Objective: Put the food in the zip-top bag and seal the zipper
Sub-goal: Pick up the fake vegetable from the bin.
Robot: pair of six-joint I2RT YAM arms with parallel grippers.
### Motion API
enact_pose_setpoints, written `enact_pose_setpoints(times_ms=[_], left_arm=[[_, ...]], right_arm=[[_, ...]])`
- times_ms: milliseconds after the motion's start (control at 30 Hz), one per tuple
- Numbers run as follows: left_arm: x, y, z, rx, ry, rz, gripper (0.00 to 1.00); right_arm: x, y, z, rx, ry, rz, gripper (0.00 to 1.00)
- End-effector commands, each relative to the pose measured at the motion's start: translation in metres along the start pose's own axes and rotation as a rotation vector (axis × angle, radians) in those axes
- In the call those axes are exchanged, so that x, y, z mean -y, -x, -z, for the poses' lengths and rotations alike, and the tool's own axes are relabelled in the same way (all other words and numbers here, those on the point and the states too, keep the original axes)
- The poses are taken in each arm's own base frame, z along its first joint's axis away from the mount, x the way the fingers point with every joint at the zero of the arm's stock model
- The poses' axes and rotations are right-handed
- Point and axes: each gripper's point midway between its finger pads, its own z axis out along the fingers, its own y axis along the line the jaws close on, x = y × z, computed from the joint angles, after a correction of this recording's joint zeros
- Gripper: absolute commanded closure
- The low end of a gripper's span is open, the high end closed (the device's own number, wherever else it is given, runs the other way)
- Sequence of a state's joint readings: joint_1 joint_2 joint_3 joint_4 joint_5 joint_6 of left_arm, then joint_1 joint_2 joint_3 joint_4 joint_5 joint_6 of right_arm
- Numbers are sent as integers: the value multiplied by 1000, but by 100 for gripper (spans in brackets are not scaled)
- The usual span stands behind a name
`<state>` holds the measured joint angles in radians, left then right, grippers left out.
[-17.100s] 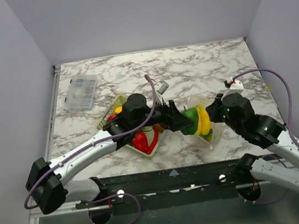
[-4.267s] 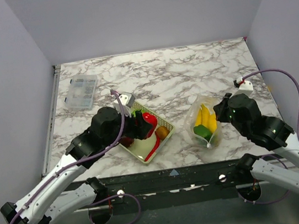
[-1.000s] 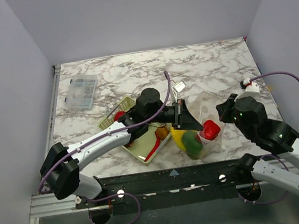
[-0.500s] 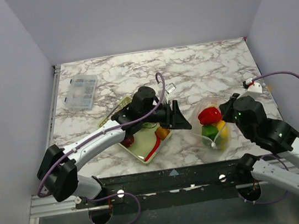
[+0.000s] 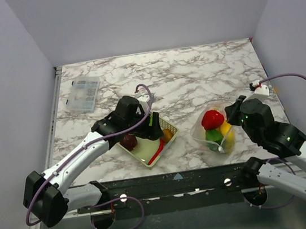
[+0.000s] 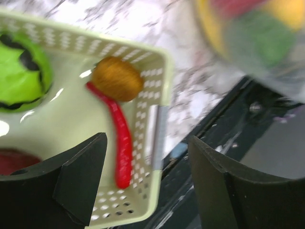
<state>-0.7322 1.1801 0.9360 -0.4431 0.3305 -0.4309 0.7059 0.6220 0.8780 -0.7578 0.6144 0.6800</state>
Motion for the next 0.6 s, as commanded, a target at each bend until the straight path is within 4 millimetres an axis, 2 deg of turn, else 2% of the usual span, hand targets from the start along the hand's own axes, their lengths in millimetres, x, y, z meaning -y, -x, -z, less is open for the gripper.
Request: enact_pose_setpoints(times_ms=[0, 200, 367, 567], left_arm=[[-53, -38, -3, -187, 208, -26, 32], [-75, -61, -23, -325, 270, -13, 38], [-78, -73, -43, -379, 250, 24, 49], [-75, -83, -62, -411, 248, 33, 51]], right_arm=[[-6, 6, 1, 16, 25, -10, 99], [-9, 8, 4, 20, 49, -14, 99], [-10, 7, 3, 16, 55, -10, 99], [-11, 6, 2, 16, 58, -6, 99]])
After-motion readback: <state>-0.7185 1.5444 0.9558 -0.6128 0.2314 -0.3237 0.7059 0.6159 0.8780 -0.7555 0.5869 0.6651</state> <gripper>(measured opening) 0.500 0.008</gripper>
